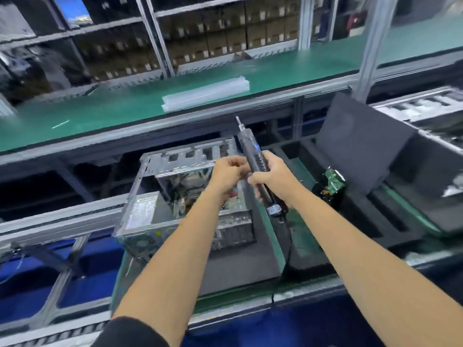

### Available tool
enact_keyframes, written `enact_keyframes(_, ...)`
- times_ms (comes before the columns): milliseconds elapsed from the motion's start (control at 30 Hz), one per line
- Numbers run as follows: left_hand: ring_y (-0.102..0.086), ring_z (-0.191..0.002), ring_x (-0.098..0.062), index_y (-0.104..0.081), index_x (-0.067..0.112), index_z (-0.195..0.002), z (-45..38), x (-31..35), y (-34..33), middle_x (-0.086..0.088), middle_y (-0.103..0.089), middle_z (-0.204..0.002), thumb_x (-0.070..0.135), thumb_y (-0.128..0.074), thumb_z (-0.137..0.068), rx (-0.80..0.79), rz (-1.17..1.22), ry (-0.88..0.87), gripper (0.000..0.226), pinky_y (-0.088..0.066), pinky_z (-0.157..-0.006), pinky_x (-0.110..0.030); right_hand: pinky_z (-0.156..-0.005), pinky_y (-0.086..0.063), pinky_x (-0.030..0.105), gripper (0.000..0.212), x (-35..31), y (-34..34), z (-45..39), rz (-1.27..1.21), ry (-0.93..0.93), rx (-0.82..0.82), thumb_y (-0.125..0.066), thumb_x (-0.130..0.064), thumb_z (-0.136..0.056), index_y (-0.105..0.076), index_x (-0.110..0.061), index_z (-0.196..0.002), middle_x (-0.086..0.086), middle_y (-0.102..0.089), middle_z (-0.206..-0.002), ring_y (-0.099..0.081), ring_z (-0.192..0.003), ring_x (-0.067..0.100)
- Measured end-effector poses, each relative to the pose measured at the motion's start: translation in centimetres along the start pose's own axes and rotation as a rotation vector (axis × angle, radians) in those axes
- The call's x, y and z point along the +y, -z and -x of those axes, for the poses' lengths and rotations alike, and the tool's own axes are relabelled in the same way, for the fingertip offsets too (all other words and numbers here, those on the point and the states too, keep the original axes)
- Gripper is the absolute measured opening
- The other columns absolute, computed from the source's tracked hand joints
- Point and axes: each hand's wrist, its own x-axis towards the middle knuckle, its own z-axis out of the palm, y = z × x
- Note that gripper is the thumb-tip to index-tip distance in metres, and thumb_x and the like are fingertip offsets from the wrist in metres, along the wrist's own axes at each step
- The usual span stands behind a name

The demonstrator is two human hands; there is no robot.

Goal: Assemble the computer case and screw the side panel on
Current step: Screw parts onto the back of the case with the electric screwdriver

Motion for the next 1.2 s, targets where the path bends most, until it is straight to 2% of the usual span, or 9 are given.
enact_keyframes(167, -0.047, -0.04, 0.003, -0.059, 0.016, -0.058, -5.4, -3.1, -10.6, 0.013, -0.055, -0.044, -0.007, -0.061, -0.076, -0.021, -0.297, 0.033, 0.03, -0.038, -0.047, -0.017, -0.042, -0.044, 0.029, 0.029, 5.9, 10.7, -1.5, 0.049, -0.155, 0.035, -0.063, 0.007, -0.08, -0.046, -0.01, -0.098, 0.017, -0.054, -0.078, -0.05, -0.042, 0.022)
enact_keyframes(300, -0.06, -0.078, -0.016, -0.07, 0.01, -0.074, -7.6, -7.7, -15.4, -0.002, -0.065, -0.072, 0.004, -0.072, -0.076, -0.13, -0.588, 0.141, 0.007, -0.044, -0.067, -0.023, -0.04, -0.047, 0.031, 0.032, 11.4, 16.0, -1.6, 0.048, -0.285, 0.003, -0.064, -0.001, -0.081, -0.045, -0.022, -0.097, 0.013, -0.059, -0.078, -0.055, -0.042, 0.023)
enact_keyframes(433, -0.062, -0.079, -0.025, -0.064, 0.012, -0.075, -7.2, -12.1, -17.8, -0.012, -0.07, -0.088, 0.003, -0.063, -0.078, -0.291, -0.91, 0.239, 0.011, -0.043, -0.066, -0.026, -0.045, -0.05, 0.033, 0.052, 15.7, 17.8, -1.4, 0.059, -0.407, -0.062, -0.065, -0.004, -0.083, -0.037, -0.025, -0.121, 0.008, -0.058, -0.09, -0.06, -0.046, 0.02)
enact_keyframes(533, -0.061, -0.074, -0.031, -0.049, 0.011, -0.063, -6.8, -14.4, -19.0, -0.014, -0.063, -0.077, 0.003, -0.054, -0.079, -0.384, -1.054, 0.274, 0.02, -0.039, -0.06, -0.03, -0.044, -0.049, 0.032, 0.044, 17.7, 17.9, -1.4, 0.053, -0.454, -0.112, -0.064, -0.003, -0.082, -0.042, -0.013, -0.118, 0.009, -0.055, -0.084, -0.058, -0.044, 0.021)
enact_keyframes(600, -0.063, -0.084, -0.036, -0.057, 0.006, -0.075, -6.7, -15.6, -19.7, -0.017, -0.063, -0.085, 0.003, -0.05, -0.08, -0.437, -1.131, 0.269, 0.009, -0.041, -0.062, -0.032, -0.044, -0.049, 0.032, 0.04, 18.6, 17.8, -1.7, 0.051, -0.483, -0.134, -0.064, -0.002, -0.081, -0.043, -0.013, -0.112, 0.01, -0.055, -0.08, -0.057, -0.044, 0.022)
enact_keyframes(667, -0.061, -0.095, -0.037, -0.059, 0.003, -0.095, -6.6, -16.8, -20.3, -0.019, -0.062, -0.103, 0.002, -0.049, -0.083, -0.481, -1.207, 0.278, 0.015, -0.044, -0.071, -0.035, -0.044, -0.048, 0.03, 0.042, 19.4, 17.6, -2.0, 0.046, -0.504, -0.149, -0.064, -0.001, -0.08, -0.041, -0.015, -0.112, 0.008, -0.055, -0.079, -0.056, -0.043, 0.021)
enact_keyframes(833, -0.06, -0.099, -0.032, -0.057, 0.005, -0.109, -7.1, -18.3, -21.3, -0.013, -0.06, -0.112, 0.0, -0.048, -0.086, -0.585, -1.289, 0.336, 0.025, -0.047, -0.079, -0.036, -0.043, -0.047, 0.031, 0.035, 21.0, 17.3, -2.3, 0.046, -0.529, -0.123, -0.064, -0.002, -0.08, -0.047, -0.007, -0.11, 0.012, -0.055, -0.081, -0.054, -0.045, 0.023)
enact_keyframes(1033, -0.058, -0.087, -0.022, -0.061, 0.015, -0.099, -7.1, -19.0, -21.3, -0.001, -0.061, -0.102, -0.002, -0.048, -0.084, -0.696, -1.299, 0.413, 0.026, -0.046, -0.072, -0.031, -0.056, -0.051, 0.038, 0.032, 21.3, 17.0, -3.3, 0.1, -0.523, -0.101, -0.065, -0.01, -0.079, -0.051, -0.01, -0.108, 0.014, -0.059, -0.089, -0.056, -0.06, 0.027)
enact_keyframes(1200, -0.058, -0.1, -0.027, -0.057, 0.006, -0.114, -6.6, -19.8, -21.8, -0.011, -0.06, -0.115, 0.0, -0.048, -0.088, -0.838, -1.328, 0.388, 0.028, -0.039, -0.073, -0.027, -0.05, -0.05, 0.033, 0.027, 21.4, 17.3, -3.6, 0.067, -0.558, -0.124, -0.063, -0.01, -0.078, -0.051, -0.008, -0.102, 0.013, -0.058, -0.079, -0.056, -0.049, 0.024)
